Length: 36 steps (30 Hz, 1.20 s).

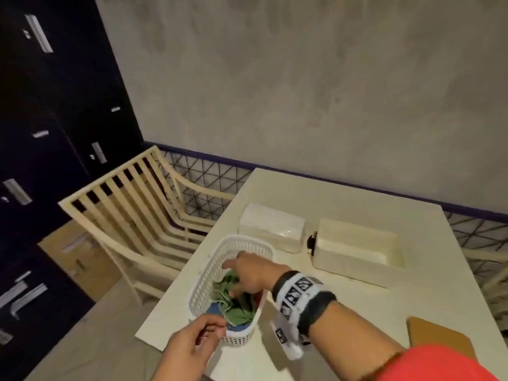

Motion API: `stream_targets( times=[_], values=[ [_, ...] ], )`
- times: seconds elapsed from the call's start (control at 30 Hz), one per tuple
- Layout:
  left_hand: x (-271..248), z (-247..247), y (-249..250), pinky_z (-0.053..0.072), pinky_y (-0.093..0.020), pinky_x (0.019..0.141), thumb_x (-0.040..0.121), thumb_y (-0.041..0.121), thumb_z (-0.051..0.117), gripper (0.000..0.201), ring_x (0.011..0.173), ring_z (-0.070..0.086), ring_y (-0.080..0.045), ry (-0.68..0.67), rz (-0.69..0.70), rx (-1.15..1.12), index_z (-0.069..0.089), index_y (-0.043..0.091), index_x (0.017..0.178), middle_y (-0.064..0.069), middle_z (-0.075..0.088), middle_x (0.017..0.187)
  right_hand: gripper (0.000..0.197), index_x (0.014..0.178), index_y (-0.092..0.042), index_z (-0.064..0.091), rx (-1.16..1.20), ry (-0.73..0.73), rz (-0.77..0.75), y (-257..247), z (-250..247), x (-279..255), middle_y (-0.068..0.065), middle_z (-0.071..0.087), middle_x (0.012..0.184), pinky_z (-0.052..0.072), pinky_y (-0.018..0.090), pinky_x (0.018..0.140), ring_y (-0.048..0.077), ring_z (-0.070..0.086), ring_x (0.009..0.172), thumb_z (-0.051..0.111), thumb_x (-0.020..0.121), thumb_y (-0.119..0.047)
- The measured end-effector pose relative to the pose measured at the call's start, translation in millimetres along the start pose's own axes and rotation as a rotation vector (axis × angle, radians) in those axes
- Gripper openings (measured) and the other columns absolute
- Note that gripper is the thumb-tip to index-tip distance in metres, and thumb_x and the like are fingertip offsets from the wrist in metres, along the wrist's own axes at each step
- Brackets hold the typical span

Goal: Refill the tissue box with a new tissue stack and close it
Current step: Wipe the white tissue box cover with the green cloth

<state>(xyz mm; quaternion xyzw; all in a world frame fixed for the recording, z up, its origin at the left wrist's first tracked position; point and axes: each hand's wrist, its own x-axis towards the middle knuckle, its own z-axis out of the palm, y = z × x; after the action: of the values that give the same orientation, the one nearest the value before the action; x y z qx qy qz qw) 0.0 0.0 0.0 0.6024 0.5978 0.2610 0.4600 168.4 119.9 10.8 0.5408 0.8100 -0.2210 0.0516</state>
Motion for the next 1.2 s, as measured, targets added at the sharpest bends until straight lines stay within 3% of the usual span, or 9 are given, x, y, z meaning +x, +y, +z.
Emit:
stream_targets(
  times=[0.13, 0.27, 0.47, 0.6, 0.7, 0.87, 1.0, 1.1, 1.2],
  values=[
    [7.6, -15.1, -9.8, 0.046, -0.010, 0.081, 0.085, 0.015, 0.064, 0.035, 0.082, 0.065, 0.000, -0.054, -0.011, -0.016, 0.066, 0.048, 0.076, 0.007, 0.075, 0.087, 0.089, 0.146, -0.027, 0.019, -0.268, -0.288, 0.104, -16.7, 27.1, 28.5, 0.017, 0.008, 0.155, 0.039, 0.055, 0.100, 0.048, 0.032, 0.129, 0.074, 0.077, -0.036],
    [16.7, -26.0, -14.5, 0.046, -0.012, 0.080, 0.084, 0.014, 0.064, 0.036, 0.085, 0.066, -0.004, -0.025, 0.020, -0.007, 0.065, 0.049, 0.079, 0.004, 0.074, 0.086, 0.034, 0.123, -0.007, 0.056, -0.259, -0.165, 0.075, -12.2, 36.3, 40.7, 0.022, 0.054, 0.126, 0.048, 0.047, 0.091, 0.040, 0.054, 0.110, 0.054, 0.089, -0.010],
    [37.9, -34.0, 13.3, 0.037, -0.014, 0.094, 0.080, 0.016, 0.070, 0.051, 0.113, 0.051, 0.000, 0.050, 0.219, 0.108, 0.054, 0.052, 0.111, 0.032, 0.049, 0.117, 0.027, 0.101, -0.014, 0.066, 0.109, 0.043, 0.041, -13.6, -34.0, -7.0, 0.010, 0.066, 0.096, 0.044, 0.028, 0.070, 0.026, 0.057, 0.086, 0.070, 0.075, -0.009],
    [45.5, -11.7, 59.5, 0.035, 0.005, 0.078, 0.080, 0.020, 0.071, 0.050, 0.102, 0.052, 0.019, -0.026, 0.354, 0.030, 0.051, 0.046, 0.117, 0.032, 0.055, 0.113, 0.038, 0.102, -0.024, 0.063, 0.571, 0.213, 0.067, 0.1, -67.2, -81.2, 0.001, 0.061, 0.081, 0.045, 0.025, 0.065, 0.014, 0.055, 0.072, 0.080, 0.070, -0.016],
    [51.3, 18.1, 87.4, 0.050, -0.012, 0.073, 0.079, 0.019, 0.072, 0.022, 0.086, 0.066, 0.003, -0.083, 0.301, -0.093, 0.068, 0.037, 0.091, 0.017, 0.072, 0.088, 0.031, 0.100, -0.018, 0.064, 1.072, 0.371, 0.113, 29.8, -52.5, -124.1, 0.003, 0.065, 0.078, 0.049, 0.021, 0.065, 0.013, 0.062, 0.072, 0.078, 0.074, -0.009],
    [62.6, 90.6, 111.8, 0.050, -0.011, 0.064, 0.084, 0.024, 0.067, 0.005, 0.064, 0.062, 0.004, -0.116, 0.200, -0.080, 0.067, 0.020, 0.082, 0.007, 0.069, 0.073, 0.047, 0.124, -0.005, 0.052, 1.798, 0.496, 0.222, 71.9, 31.6, -171.3, 0.022, 0.064, 0.118, 0.050, 0.039, 0.092, 0.034, 0.060, 0.111, 0.070, 0.083, -0.018],
    [84.1, 155.2, 106.6, 0.051, -0.017, 0.075, 0.089, 0.045, 0.054, 0.025, 0.083, 0.060, -0.003, -0.421, 0.211, 0.193, 0.068, 0.025, 0.093, 0.003, 0.063, 0.098, 0.085, 0.119, -0.004, 0.059, 1.778, 0.648, 0.499, 106.3, 75.8, -201.4, 0.017, 0.069, 0.110, 0.050, 0.039, 0.091, 0.031, 0.065, 0.104, 0.091, 0.047, -0.037],
    [119.3, 193.1, 111.0, 0.042, -0.026, 0.097, 0.092, 0.040, 0.051, 0.030, 0.112, 0.053, -0.015, -0.313, 0.333, 0.377, 0.061, 0.024, 0.115, 0.001, 0.050, 0.124, 0.074, 0.119, -0.002, 0.060, 1.791, 0.676, 0.692, 135.5, 106.6, -229.5, 0.009, 0.073, 0.100, 0.052, 0.025, 0.072, 0.023, 0.068, 0.092, 0.086, 0.060, -0.038],
    [160.0, 225.7, 125.9, 0.027, -0.032, 0.113, 0.096, 0.026, 0.045, 0.047, 0.136, 0.033, -0.023, -0.280, 0.529, 0.653, 0.037, 0.013, 0.140, -0.005, 0.034, 0.149, 0.106, 0.120, 0.009, 0.050, 1.935, 0.757, 0.832, 163.7, 131.1, -254.6, 0.024, 0.058, 0.119, 0.035, 0.045, 0.098, 0.038, 0.050, 0.111, 0.099, 0.029, -0.016]
  ],
)
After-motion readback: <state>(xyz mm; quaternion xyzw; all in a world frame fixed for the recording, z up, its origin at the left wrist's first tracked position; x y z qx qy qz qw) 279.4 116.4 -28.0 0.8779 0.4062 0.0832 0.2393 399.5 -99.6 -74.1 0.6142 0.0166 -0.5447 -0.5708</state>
